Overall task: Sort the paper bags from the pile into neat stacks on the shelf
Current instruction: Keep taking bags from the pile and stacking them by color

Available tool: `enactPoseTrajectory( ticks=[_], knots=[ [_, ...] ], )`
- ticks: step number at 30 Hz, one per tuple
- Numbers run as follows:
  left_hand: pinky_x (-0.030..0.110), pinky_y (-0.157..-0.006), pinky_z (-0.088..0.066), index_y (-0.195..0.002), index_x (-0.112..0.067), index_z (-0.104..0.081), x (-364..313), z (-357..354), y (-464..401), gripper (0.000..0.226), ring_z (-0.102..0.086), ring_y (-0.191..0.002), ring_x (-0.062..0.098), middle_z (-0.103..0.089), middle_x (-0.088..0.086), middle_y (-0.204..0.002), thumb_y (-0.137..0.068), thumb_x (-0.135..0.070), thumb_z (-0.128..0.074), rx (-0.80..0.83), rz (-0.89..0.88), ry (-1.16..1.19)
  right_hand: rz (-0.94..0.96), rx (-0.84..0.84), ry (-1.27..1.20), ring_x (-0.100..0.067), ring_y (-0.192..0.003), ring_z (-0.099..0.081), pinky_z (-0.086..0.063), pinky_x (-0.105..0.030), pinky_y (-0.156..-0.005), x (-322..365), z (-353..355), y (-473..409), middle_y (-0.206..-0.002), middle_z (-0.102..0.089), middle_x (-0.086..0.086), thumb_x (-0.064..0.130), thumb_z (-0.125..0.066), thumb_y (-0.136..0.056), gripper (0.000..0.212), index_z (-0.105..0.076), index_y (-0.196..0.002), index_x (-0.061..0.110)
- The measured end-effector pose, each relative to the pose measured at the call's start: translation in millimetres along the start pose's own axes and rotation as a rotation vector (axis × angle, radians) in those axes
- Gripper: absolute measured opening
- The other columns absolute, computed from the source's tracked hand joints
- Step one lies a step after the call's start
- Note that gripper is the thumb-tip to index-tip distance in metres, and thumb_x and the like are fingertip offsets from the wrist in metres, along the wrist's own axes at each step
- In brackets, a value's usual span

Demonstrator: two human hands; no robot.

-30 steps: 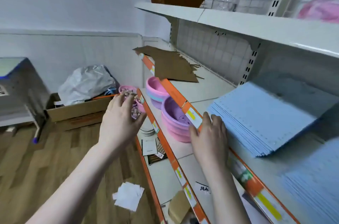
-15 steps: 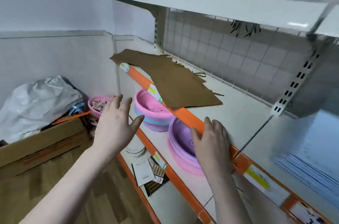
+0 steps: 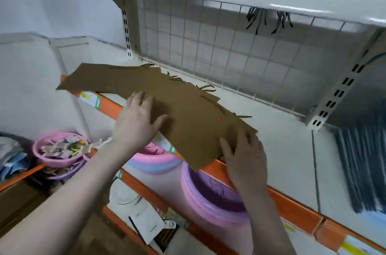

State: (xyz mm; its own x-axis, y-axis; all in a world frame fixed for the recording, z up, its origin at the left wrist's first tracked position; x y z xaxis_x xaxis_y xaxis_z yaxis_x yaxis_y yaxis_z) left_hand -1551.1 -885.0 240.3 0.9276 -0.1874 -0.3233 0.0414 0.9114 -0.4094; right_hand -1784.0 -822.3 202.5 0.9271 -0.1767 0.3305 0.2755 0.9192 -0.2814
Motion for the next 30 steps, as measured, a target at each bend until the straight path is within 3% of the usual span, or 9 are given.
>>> enactPoseTrajectory(
  ticks=[7, 12, 15, 19, 24, 28, 30],
  knots=[
    [0.037, -0.115, -0.015, -0.141, -0.011, -0.038, 19, -43, -76, 0.07, -0.022, -0.14, 0.033, -0.032, 0.018, -0.148, -0.087, -0.054, -0.05, 0.17, -0.103, -0.088, -0.07, 0.216, -0.013, -0.03, -0.138, -0.024, -0.029, -0.041, -0.109, 9, -26, -52, -0.151, -0.02, -0.013, 0.061, -0.033, -0.091, 0.074, -0.011, -0.15, 0.023],
    [0.043, -0.114, -0.016, -0.144, -0.021, -0.032, 37, -69, -102, 0.077, -0.02, -0.14, 0.035, -0.032, 0.016, -0.147, -0.083, -0.069, -0.039, 0.387, -0.051, -0.191, -0.046, 0.303, -0.006, -0.025, -0.141, -0.02, -0.025, -0.037, -0.112, 6, -36, -71, -0.153, -0.021, -0.007, 0.06, -0.04, -0.089, 0.071, -0.025, -0.147, 0.021],
    [0.045, -0.11, -0.023, -0.143, -0.02, -0.033, 44, -79, -107, 0.083, -0.029, -0.135, 0.037, -0.037, 0.018, -0.143, -0.079, -0.074, -0.035, 0.464, -0.037, -0.171, -0.046, 0.317, 0.017, -0.024, -0.141, -0.02, -0.023, -0.034, -0.112, 6, -35, -79, -0.153, -0.022, -0.008, 0.056, -0.044, -0.089, 0.069, -0.03, -0.146, 0.02],
    [0.043, -0.096, -0.037, -0.13, -0.011, -0.044, 45, -73, -116, 0.087, -0.042, -0.117, 0.039, -0.047, 0.021, -0.125, -0.072, -0.076, -0.048, 0.423, -0.032, -0.145, -0.154, 0.246, 0.078, -0.026, -0.134, -0.03, -0.029, -0.033, -0.107, 7, -32, -79, -0.146, -0.032, -0.009, 0.056, -0.045, -0.089, 0.065, -0.036, -0.142, 0.019],
    [0.041, -0.092, -0.04, -0.127, -0.002, -0.047, 57, -69, -130, 0.082, -0.047, -0.115, 0.038, -0.048, 0.022, -0.125, -0.072, -0.06, -0.067, 0.421, 0.068, 0.119, -0.407, 0.093, 0.217, -0.031, -0.122, -0.042, -0.035, -0.037, -0.099, 11, -24, -61, -0.133, -0.044, -0.014, 0.054, -0.038, -0.094, 0.059, -0.036, -0.137, 0.014],
    [0.038, -0.088, -0.039, -0.131, -0.003, -0.046, 64, -60, -130, 0.07, -0.049, -0.115, 0.034, -0.052, 0.017, -0.126, -0.078, -0.042, -0.071, 0.297, 0.081, 0.412, -0.512, -0.012, 0.092, -0.035, -0.117, -0.045, -0.035, -0.039, -0.096, 18, -22, -45, -0.126, -0.051, -0.017, 0.049, -0.043, -0.094, 0.061, -0.034, -0.138, 0.008],
    [0.033, -0.079, -0.037, -0.125, -0.001, -0.048, 66, -51, -128, 0.059, -0.051, -0.107, 0.029, -0.055, 0.014, -0.117, -0.081, -0.032, -0.071, 0.22, 0.104, 0.575, -0.541, -0.077, -0.062, -0.036, -0.113, -0.049, -0.038, -0.039, -0.092, 21, -17, -42, -0.122, -0.055, -0.019, 0.045, -0.051, -0.092, 0.057, -0.04, -0.133, 0.007]
  ],
)
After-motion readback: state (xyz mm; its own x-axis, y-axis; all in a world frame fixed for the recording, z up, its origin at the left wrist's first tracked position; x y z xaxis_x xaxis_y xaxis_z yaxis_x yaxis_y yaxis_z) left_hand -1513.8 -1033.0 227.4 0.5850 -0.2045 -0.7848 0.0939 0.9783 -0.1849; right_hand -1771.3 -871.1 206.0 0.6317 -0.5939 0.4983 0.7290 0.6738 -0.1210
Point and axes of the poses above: each hand's wrist, its own y-axis away from the middle knuckle, its own z-axis out of the back of the hand, x = y × z, the point moved 5 cm from there along -y, towards the middle knuckle
